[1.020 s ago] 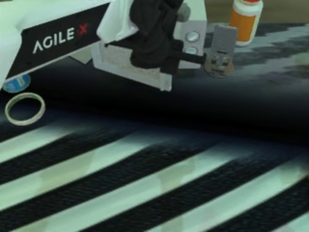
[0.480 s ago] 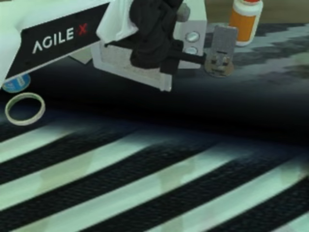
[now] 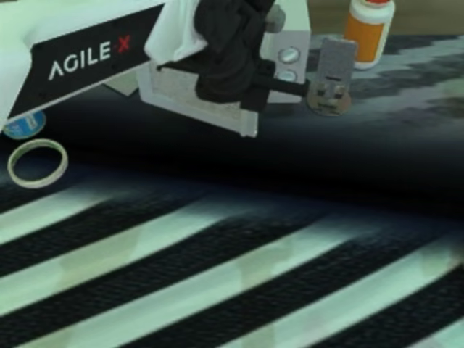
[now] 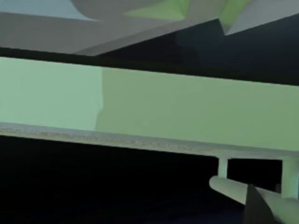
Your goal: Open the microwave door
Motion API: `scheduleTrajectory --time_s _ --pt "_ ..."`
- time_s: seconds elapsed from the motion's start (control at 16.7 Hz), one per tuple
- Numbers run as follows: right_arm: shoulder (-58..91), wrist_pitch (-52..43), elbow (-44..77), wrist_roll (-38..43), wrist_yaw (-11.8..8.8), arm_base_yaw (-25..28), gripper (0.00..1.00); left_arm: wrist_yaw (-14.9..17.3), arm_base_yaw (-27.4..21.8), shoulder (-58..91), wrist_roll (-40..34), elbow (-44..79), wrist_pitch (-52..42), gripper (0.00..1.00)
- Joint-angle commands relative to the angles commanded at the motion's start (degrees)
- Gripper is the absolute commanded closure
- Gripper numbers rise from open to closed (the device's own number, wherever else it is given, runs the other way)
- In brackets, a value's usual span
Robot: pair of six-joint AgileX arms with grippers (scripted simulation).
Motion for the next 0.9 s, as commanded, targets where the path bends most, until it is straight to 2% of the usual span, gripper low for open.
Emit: scheduleTrajectory --time_s 0.48,0.9 --pt "0.0 0.0 0.0 0.0 0.0 0.0 0.0 2.1 0.8 -2.9 3.7 -4.2 1.9 1.0" --pt "0.0 0.0 0.0 0.0 0.0 0.0 0.0 2.1 0.8 -2.9 3.7 -4.3 1.9 1.0"
